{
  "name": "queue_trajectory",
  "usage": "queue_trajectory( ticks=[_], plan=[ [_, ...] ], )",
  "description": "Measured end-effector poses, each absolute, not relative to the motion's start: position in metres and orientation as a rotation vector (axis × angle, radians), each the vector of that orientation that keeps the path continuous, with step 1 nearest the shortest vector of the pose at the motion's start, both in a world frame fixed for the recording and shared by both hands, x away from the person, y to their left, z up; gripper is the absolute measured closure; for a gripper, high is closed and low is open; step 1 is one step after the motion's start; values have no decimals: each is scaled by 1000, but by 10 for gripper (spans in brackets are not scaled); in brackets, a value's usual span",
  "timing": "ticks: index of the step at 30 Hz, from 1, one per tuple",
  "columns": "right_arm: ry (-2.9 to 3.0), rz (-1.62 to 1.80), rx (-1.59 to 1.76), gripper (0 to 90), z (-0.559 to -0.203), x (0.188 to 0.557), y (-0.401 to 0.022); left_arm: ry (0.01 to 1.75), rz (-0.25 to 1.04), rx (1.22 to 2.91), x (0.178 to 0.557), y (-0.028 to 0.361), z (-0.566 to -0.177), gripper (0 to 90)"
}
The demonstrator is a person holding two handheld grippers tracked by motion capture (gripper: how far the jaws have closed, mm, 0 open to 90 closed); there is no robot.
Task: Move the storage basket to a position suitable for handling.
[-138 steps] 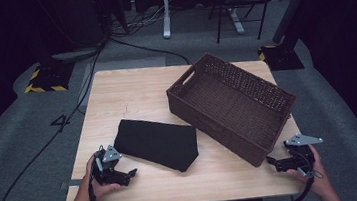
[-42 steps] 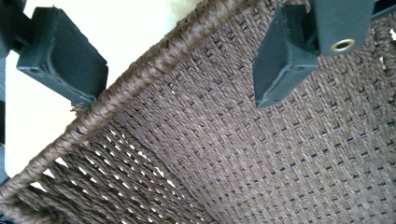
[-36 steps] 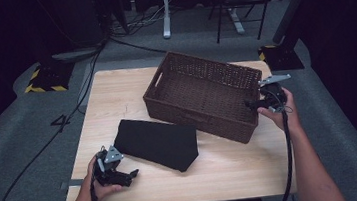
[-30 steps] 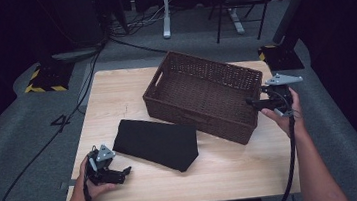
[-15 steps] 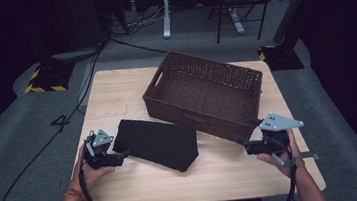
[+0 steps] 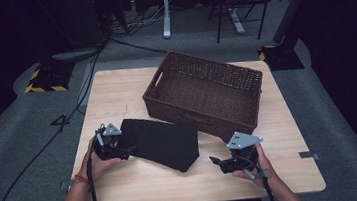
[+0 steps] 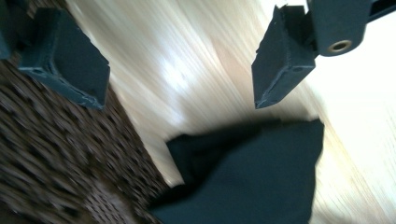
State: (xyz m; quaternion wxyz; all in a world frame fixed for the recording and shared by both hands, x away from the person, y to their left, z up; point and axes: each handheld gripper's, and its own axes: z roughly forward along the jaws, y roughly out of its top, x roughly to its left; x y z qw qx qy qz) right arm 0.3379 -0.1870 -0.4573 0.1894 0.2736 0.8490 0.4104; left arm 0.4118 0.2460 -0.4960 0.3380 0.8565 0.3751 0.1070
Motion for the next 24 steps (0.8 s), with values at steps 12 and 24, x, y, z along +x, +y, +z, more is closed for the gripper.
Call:
queue_trajectory(
  ticks=[12, 24],
  plan=[
    [2366, 1146, 888, 182, -473, 367, -145, 824, 237, 2286, 407, 204, -498, 189],
    [2423, 1152, 1015, 111, -491, 391, -149, 792, 241, 2271, 403, 178, -501, 172]
  ],
)
